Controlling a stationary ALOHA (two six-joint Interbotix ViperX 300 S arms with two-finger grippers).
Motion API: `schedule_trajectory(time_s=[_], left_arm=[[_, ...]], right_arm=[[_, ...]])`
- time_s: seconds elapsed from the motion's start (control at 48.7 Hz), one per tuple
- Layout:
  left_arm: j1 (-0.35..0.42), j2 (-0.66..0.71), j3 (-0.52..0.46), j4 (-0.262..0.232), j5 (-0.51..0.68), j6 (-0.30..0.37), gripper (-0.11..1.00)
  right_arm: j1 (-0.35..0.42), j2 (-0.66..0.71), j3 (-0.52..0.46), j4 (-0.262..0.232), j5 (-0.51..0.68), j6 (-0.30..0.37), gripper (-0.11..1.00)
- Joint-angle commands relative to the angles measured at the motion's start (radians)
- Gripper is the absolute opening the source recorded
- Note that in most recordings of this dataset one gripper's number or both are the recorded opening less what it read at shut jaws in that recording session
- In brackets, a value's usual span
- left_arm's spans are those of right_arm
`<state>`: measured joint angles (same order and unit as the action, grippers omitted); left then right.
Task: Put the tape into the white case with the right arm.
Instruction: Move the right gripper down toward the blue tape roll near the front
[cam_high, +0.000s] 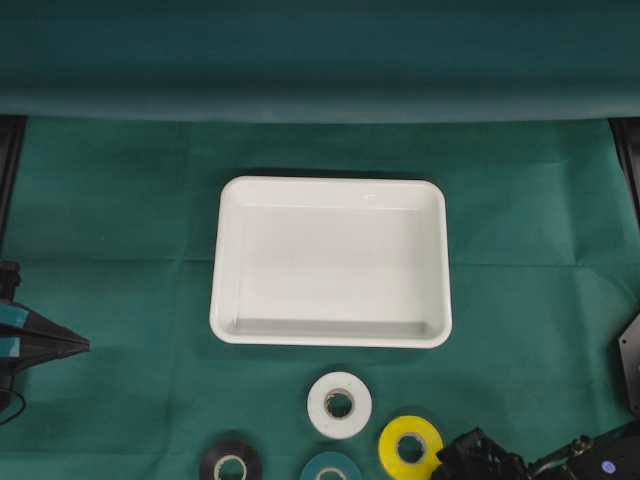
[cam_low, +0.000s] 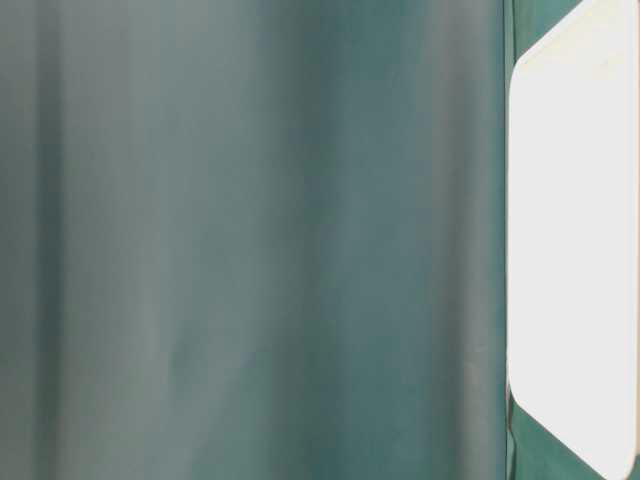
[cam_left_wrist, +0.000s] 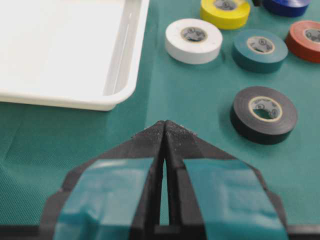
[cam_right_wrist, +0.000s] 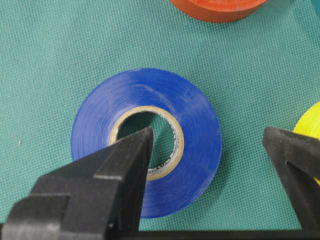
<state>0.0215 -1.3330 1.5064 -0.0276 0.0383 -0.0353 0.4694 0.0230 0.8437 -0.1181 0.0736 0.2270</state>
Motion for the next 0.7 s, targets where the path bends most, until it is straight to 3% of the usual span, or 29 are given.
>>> schedule_trajectory(time_s=[0.0, 0.041, 0.205, 0.287, 0.452, 0.677], left_arm=[[0.002, 0.008, -0.011, 0.000, -0.009, -0.002, 0.00], [0.002, 0.008, -0.011, 0.002, -0.009, -0.002, 0.00], [0.002, 0.008, -0.011, 0.002, -0.009, -0.002, 0.00], [0.002, 0.008, -0.011, 0.002, -0.009, -0.002, 0.00], [0.002, 0.008, -0.011, 0.002, -0.009, -0.002, 0.00], [0.002, 0.008, -0.011, 0.000, -0.009, -0.002, 0.00]], right_arm=[[0.005, -0.011, -0.020, 0.002, 0.003, 0.008, 0.61], [0.003, -0.012, -0.023, 0.002, 0.011, 0.009, 0.56], [0.003, -0.005, -0.054, 0.002, 0.084, 0.017, 0.15], [0.003, 0.006, -0.066, 0.002, 0.120, 0.035, 0.02], [0.005, 0.018, -0.077, 0.002, 0.141, 0.074, 0.00], [0.003, 0.018, -0.080, 0.002, 0.144, 0.078, 0.00]])
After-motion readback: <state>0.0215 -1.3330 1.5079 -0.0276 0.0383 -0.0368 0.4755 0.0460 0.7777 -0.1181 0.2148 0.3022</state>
